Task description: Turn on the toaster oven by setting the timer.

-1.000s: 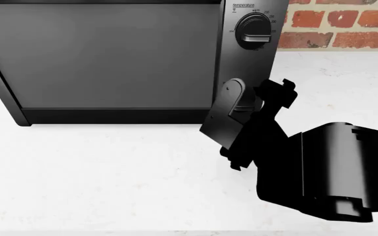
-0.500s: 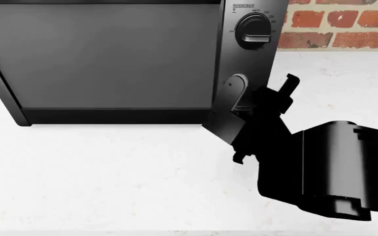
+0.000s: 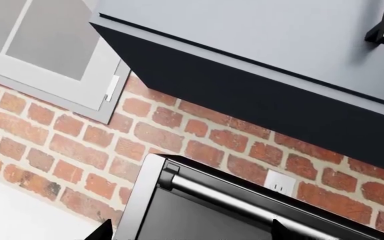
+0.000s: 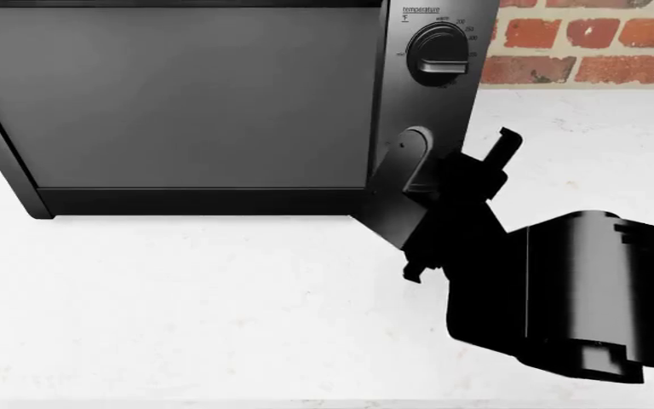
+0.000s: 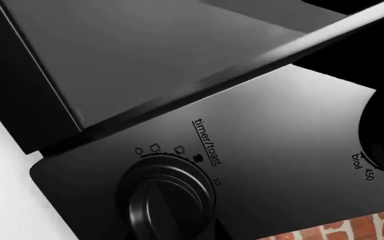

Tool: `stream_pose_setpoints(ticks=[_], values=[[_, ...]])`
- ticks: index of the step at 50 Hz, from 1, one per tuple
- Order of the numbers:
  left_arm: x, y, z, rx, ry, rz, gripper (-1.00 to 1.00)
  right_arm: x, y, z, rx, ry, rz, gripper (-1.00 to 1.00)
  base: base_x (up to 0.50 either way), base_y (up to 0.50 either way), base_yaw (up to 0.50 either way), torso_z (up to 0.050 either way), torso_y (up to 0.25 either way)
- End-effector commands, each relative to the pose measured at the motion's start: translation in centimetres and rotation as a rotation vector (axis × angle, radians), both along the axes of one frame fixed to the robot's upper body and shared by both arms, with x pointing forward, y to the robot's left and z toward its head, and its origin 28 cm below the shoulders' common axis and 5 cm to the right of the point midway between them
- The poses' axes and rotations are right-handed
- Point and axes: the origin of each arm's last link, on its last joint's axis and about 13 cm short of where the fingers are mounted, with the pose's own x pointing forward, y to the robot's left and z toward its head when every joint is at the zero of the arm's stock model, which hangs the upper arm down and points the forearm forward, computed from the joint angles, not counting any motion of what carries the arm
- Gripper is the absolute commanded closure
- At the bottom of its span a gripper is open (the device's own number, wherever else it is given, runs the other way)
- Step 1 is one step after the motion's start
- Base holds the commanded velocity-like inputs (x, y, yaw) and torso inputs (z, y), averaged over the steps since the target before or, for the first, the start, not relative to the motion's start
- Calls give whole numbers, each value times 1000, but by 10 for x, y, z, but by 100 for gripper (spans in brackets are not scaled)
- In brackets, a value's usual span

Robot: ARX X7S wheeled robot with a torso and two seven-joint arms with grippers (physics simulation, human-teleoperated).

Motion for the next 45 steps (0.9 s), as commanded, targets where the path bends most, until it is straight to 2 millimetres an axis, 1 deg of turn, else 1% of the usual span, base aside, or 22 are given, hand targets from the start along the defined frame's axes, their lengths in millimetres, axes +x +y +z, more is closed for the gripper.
stream_pose_setpoints(ticks=[1, 6, 9, 12, 28, 37, 45], values=[[-1, 0, -1, -2, 4, -4, -100, -1, 6, 4, 130, 40, 0, 100, 13, 0, 4, 0, 0], [0, 0, -1, -2, 5, -4, -100, -1, 6, 4, 148, 46, -7, 100, 0, 1, 3, 0, 0], [0, -1, -2, -3, 6, -6, -100, -3, 7, 5, 176, 79, -17, 100, 4, 0, 1, 0, 0], [0, 0, -2, -4, 6, -5, -100, 0, 7, 5, 176, 75, -13, 100, 0, 1, 2, 0, 0], [-2, 0, -3, -6, 9, -6, -100, -1, 8, 5, 198, 77, -20, 100, 2, 1, 3, 0, 0], [-1, 0, -3, -9, 12, -7, -100, -1, 9, 4, 240, 71, -36, 100, 2, 1, 2, 0, 0], [-1, -1, -3, -14, 15, -11, -100, 0, 9, 9, 298, 53, -53, 100, 2, 1, 2, 0, 0]])
